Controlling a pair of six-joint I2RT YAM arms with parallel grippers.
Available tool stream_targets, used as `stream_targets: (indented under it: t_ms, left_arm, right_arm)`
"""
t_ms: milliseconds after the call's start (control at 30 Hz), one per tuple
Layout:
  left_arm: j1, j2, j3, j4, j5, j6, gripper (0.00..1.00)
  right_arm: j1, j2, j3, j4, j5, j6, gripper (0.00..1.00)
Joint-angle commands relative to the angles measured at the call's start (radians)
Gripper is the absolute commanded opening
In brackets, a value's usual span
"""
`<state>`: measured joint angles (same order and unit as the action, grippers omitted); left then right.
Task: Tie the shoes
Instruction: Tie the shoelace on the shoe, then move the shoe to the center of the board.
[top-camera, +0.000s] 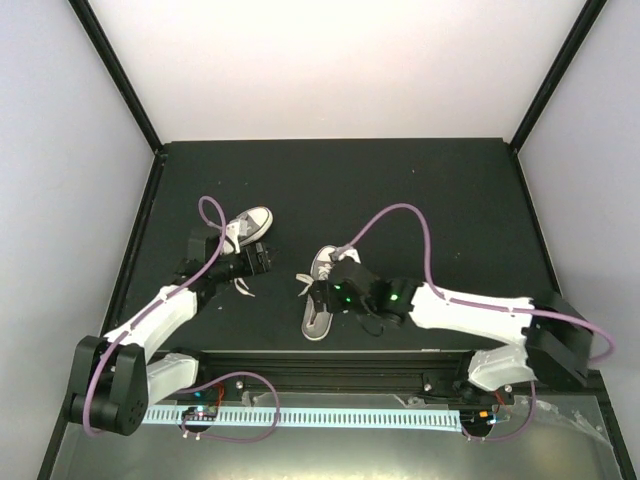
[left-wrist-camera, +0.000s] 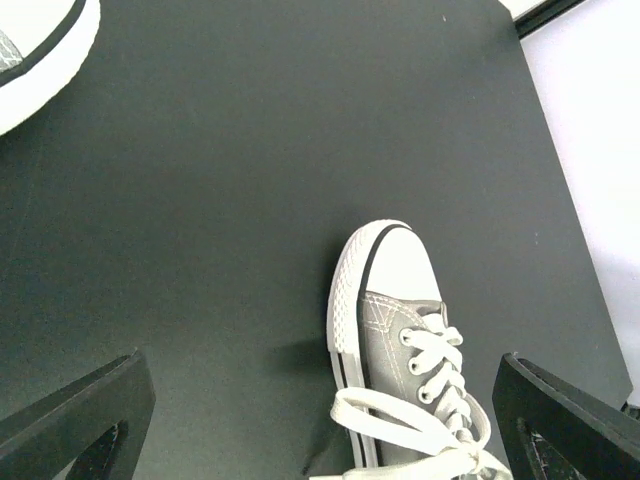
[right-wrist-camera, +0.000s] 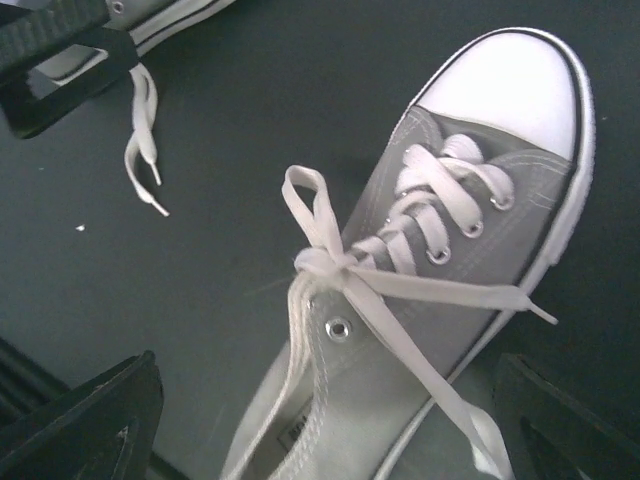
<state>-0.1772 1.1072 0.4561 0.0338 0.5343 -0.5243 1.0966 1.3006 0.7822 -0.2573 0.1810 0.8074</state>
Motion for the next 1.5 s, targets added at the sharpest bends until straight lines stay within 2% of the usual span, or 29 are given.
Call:
stream_targets:
  t_ms: [0,267,433,467,533,833,967,1133,1267,1467]
  left_arm:
    - [0.014,-0.036,0.011,-0.047,0.001,0.013,0.95]
    - [0.035,-0.06,0.001,-0.058,0.018,0.017,0.96]
    - [0.046,-0.054,-0.006,-0.047,0.034,0.013,0.96]
    - [0.048,-0.055,-0.008,-0.047,0.035,0.014,0.96]
    - [0.054,-0.058,-0.011,-0.049,0.038,0.016,0.96]
    - [0.08,-0.056,-0.013,-0.063,0.052,0.034,0.96]
    - [0.09,-0.057,-0.008,-0.073,0.061,0.04,0.96]
    - [0.123,-0.059,0.024,-0.118,0.079,0.05,0.96]
    - [0.154,-0.058,0.086,-0.187,0.083,0.075,0.96]
    - [0.222,0.003,0.238,-0.322,0.051,0.161,0.96]
  right_arm:
    - [0.04,0.163,0.133,-0.122,0.15,0.065,0.94]
    - [0.081,0.439,0.348,-0.311,0.288,0.089,0.94]
    - [0.097,0.533,0.422,-0.378,0.345,0.084,0.83]
    - [0.097,0.544,0.431,-0.388,0.349,0.081,0.78]
    - [0.098,0.549,0.444,-0.403,0.362,0.08,0.64]
    - [0.098,0.516,0.422,-0.388,0.373,0.084,0.26]
    - [0.095,0.491,0.417,-0.394,0.387,0.083,0.02]
    - [0.052,0.364,0.377,-0.368,0.396,0.019,0.02]
    - [-0.025,0.233,0.303,-0.285,0.394,-0.107,0.02]
    - [-0.286,0.117,0.148,-0.088,0.256,-0.353,0.02]
